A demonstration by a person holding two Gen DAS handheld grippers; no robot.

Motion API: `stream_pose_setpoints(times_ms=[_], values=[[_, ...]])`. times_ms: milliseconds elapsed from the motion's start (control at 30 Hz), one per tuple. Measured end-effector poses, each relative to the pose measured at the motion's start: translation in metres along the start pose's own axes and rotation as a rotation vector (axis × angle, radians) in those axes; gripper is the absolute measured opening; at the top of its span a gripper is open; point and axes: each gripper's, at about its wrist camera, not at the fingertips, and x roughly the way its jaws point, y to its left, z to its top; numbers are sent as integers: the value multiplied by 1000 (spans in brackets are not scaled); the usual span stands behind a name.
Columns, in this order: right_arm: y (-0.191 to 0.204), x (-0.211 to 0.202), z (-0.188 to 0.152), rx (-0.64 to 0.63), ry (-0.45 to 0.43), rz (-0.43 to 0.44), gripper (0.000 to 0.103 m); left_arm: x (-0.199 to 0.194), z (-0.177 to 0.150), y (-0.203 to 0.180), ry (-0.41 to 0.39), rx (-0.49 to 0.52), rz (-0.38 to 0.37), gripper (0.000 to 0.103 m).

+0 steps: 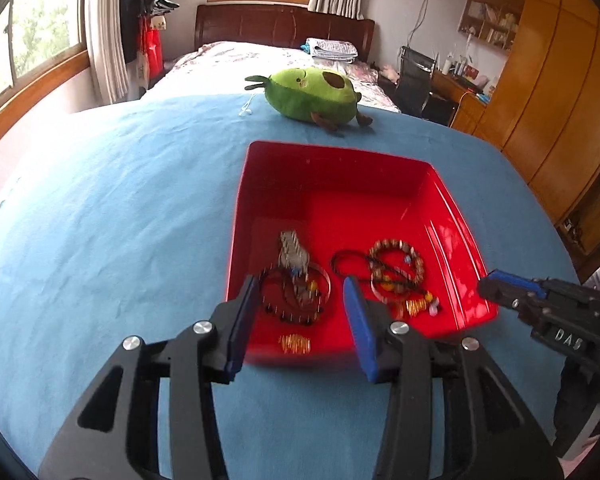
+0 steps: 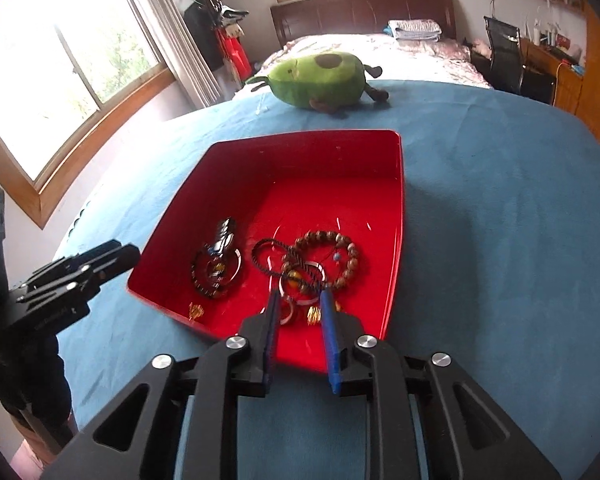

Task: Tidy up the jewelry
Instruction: 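Carry bracelet and red-stone pendant into the red tin and open both grippers, then grasp the black bead strand with the left gripper while the right gripper grasps the silver chain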

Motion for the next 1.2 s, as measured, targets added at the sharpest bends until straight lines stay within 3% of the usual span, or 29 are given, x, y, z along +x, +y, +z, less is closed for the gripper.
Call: stream_pose_setpoints(times_ms=[333,533,800,1200], values=[[15,-25,-59,-37,9,-36,45,-51,-67,7,-48,-12,59,71],[24,-43,-92,-57,-4,-42,72,-77,-100,7,-64,-14,48,87],[32,-61,-134,-67,16,-17,73,-100,-139,7,-36,-11,32,90],[25,-68,-184,-35,61,-9,76,-103,-212,24,133,-81,8,91]])
